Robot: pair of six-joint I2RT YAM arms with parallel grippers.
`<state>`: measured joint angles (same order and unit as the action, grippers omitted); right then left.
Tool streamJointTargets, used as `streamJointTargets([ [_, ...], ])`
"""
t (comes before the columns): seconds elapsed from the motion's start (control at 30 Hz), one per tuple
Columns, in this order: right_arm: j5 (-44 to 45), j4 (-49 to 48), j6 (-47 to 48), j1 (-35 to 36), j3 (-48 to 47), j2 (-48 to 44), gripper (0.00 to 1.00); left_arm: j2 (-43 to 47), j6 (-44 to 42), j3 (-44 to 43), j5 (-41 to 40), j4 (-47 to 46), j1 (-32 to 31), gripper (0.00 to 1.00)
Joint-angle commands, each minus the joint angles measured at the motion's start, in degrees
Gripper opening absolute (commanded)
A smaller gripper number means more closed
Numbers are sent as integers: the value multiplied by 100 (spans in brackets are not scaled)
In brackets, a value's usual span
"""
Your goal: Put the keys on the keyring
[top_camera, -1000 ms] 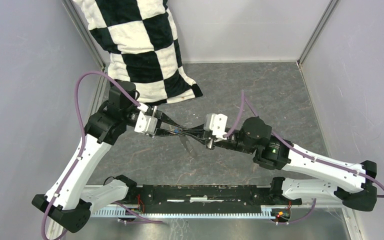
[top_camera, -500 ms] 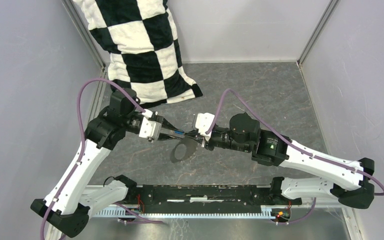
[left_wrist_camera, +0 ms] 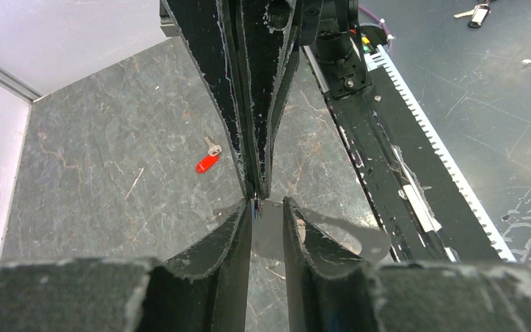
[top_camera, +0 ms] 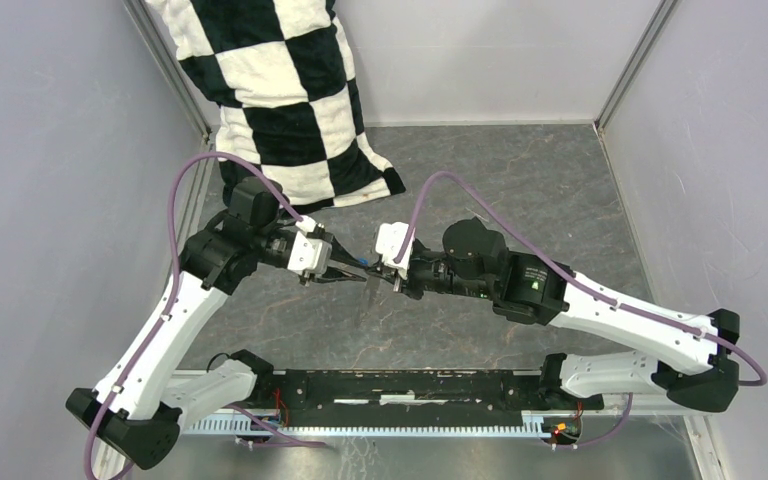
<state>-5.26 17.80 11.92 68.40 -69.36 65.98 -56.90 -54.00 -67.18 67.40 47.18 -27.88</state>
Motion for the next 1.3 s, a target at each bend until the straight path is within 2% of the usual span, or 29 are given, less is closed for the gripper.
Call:
streamJointTargets([
  [0.0,-185,-151,114,1,-340,36,1,41,-393,4,-72,113,-19,29],
  [0.17,-270,-13,152,-2,-458,137,1,-49,-726,-185,-91,622,-17,23],
  [0.37,-367,30,139,-2,-583,232,1,-117,-724,-154,25,648,-16,16],
  [0.53,-420,91,127,-5,-628,275,1,-232,-687,-243,62,661,-18,2],
  [0.63,-452,93,93,-9,-640,284,1,-314,-557,-304,93,661,-17,2],
  [0.67,-453,72,76,-2,-640,278,3,-325,-528,-305,133,661,-20,2],
  [0.8,-237,-247,-19,1,-433,0,28,-239,-608,-149,385,661,-21,2],
  [0.93,14,-1110,-106,-24,314,-811,44,-51,-1017,5,816,651,-16,2],
  [1.1,-78,-2140,-140,-33,1576,-1764,48,-80,-1041,-278,1453,608,-16,2],
  [1.27,-800,-3326,-17,-29,2720,-2542,48,-26,-1301,-499,1962,590,-32,2],
])
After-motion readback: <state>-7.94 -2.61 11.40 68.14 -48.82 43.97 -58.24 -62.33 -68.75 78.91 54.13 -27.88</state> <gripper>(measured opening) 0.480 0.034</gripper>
